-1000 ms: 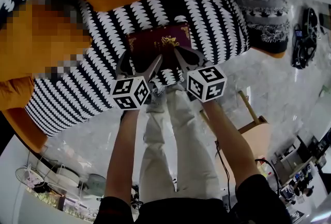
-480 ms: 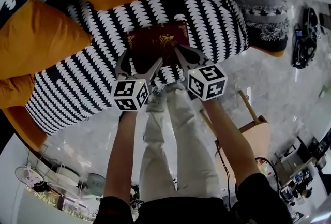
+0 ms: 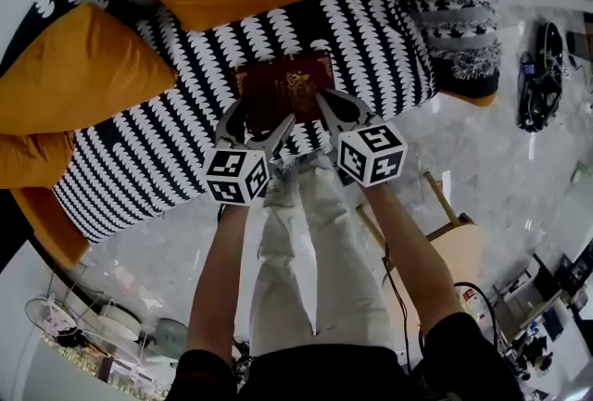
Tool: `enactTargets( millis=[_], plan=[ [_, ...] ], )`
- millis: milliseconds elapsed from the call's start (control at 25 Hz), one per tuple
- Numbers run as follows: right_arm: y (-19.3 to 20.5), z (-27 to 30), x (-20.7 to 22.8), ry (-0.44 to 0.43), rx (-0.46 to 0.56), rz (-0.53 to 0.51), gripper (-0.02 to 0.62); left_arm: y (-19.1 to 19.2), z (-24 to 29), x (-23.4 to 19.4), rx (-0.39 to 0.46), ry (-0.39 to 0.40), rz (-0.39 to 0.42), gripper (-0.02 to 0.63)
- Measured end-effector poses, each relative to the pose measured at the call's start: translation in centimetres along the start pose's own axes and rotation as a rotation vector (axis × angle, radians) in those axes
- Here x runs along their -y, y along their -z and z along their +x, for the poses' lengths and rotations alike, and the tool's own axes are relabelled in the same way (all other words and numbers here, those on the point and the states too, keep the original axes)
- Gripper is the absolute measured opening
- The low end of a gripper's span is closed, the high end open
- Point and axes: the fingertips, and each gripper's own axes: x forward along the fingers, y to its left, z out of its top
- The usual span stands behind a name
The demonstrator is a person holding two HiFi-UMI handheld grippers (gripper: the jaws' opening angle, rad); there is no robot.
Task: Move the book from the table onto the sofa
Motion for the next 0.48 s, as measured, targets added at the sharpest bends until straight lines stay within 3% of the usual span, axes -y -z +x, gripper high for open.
enactTargets(
  millis=[160, 480],
  plan=[
    [-0.4, -0.8, -1.8, -0.016, -0.01, -0.019, 0.017, -0.4, -1.4, 0.7, -0.019, 0.038, -0.014, 0.352],
    [-3.9, -3.6, -3.6, -0.02, 0.016, -0.061, 0.017, -5.8, -3.5, 3.6, 0.056, 0.069, 0.059, 0.193]
  ],
)
